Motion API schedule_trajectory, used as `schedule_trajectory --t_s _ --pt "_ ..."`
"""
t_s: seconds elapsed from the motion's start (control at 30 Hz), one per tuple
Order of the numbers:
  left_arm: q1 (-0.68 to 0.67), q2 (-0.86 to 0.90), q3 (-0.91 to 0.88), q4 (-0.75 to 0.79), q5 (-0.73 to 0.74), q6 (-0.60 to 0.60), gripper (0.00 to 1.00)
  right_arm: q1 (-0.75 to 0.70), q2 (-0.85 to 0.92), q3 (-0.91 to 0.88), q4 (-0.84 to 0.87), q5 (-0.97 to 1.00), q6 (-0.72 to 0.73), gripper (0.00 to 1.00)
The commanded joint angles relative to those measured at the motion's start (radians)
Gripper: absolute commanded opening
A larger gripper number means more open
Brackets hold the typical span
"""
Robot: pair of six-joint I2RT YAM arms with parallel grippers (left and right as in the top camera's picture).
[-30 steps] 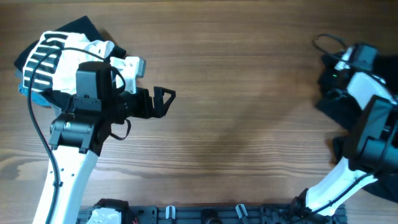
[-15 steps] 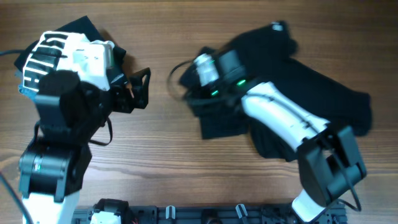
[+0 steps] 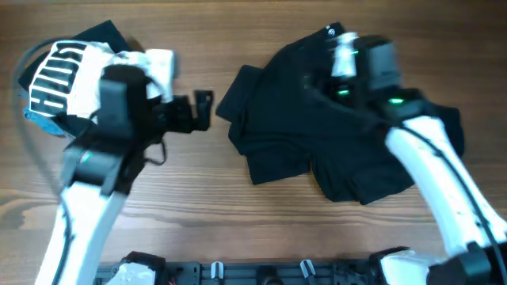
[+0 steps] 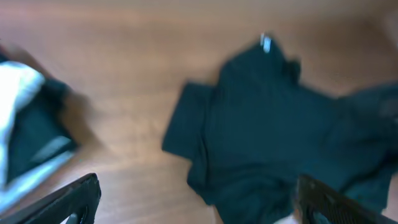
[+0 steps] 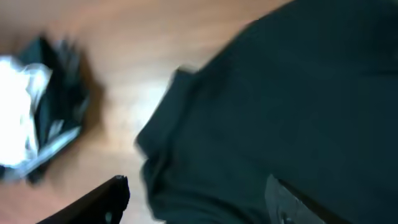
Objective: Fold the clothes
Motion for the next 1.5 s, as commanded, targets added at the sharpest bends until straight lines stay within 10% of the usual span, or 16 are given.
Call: schedule_trajectory --t_s 0.0,0.33,0.5,0.7,1.0,1.33,1.47 --pt "-0.063 0.133 0.008 0.026 0.049 -0.006 1.0 -0.175 -0.088 0.012 -0.124 -0.07 0.034 0.76" --pt "-0.095 0.563 0.008 0.188 0.05 -0.014 1.0 -0.378 -0.073 0.012 -0.393 0.052 0.023 0.84" --pt "-0.096 0.715 0.008 0.259 0.05 -0.058 0.75 -0.404 -0.064 0.011 -0.438 0.058 0.001 0.86" --pt "-0.096 0.815 0.008 0.282 0.019 -0.057 0.67 -0.404 -0.062 0.011 -0.441 0.085 -0.002 0.86" --pt "-0.049 0.888 0.008 0.218 -0.214 -0.17 0.05 -0.418 -0.042 -0.008 -0.441 0.182 0.022 0.9" --pt "0.216 0.819 0.008 0.098 -0.207 -0.259 0.04 -0.56 0.084 -0.052 -0.353 0.201 0.05 0.9" --pt "0.237 0.785 0.008 0.1 -0.111 -0.259 0.28 -0.581 0.171 -0.052 -0.252 0.193 -0.042 0.9"
